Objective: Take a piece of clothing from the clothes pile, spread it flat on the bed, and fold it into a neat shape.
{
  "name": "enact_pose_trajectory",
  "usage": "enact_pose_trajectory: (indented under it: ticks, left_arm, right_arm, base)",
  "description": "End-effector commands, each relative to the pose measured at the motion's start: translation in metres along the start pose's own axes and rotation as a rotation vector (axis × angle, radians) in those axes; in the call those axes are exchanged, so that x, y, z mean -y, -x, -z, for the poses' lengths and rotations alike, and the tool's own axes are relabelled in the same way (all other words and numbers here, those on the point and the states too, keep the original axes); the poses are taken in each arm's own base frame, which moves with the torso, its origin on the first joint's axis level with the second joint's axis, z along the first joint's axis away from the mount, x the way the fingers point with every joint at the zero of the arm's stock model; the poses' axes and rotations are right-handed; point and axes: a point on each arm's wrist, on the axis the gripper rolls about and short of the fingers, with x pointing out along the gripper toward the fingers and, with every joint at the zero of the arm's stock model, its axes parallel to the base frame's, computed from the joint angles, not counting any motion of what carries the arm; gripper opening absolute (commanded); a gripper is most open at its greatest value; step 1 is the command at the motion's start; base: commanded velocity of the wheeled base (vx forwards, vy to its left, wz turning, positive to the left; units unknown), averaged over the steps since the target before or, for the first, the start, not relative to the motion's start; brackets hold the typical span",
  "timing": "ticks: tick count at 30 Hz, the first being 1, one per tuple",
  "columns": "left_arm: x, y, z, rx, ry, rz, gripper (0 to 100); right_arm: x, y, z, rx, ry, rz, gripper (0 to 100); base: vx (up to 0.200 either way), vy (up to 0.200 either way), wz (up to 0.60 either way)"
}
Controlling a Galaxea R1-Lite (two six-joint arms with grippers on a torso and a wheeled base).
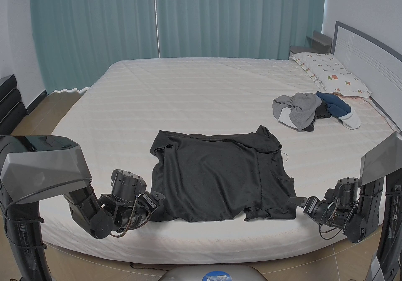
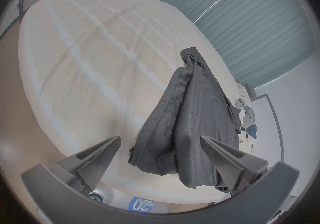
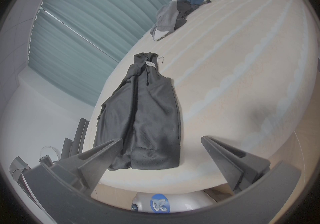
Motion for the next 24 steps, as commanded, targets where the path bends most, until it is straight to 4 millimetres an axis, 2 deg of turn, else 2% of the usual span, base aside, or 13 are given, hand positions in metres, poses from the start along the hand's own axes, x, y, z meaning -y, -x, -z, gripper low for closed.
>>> enact_pose_trajectory:
  ticks: [1, 13, 14, 20, 24]
  left_arm:
    - [-0.003, -0.004, 0.007, -0.016, -0.026, -0.018, 100]
    - [-0.002, -0.012, 0.018, -0.010, -0.095, -0.016, 100]
    - [-0.002, -0.012, 0.018, -0.011, -0.104, -0.017, 0]
    - [-0.006, -0.012, 0.011, 0.002, -0.093, -0.029, 0]
    - [-0.006, -0.003, -0.014, 0.056, -0.061, -0.014, 0]
  right_arm:
    - [0.004, -0.004, 0.005, -0.017, -0.003, 0.009, 100]
    - [-0.007, -0.005, 0.007, -0.020, -0.018, -0.029, 100]
    - [-0.008, -0.005, 0.007, -0.020, -0.015, -0.030, 100]
    - [-0.019, -0.010, 0.004, 0.007, 0.012, -0.066, 100]
    - [-0.029, -0.014, 0.010, -0.001, 0.047, -0.076, 100]
  base:
    - [0.000, 0.000, 0.00]
    - [0.000, 0.000, 0.00]
    - [0.000, 0.000, 0.00]
    - [0.000, 0.000, 0.00]
    - [0.000, 0.000, 0.00]
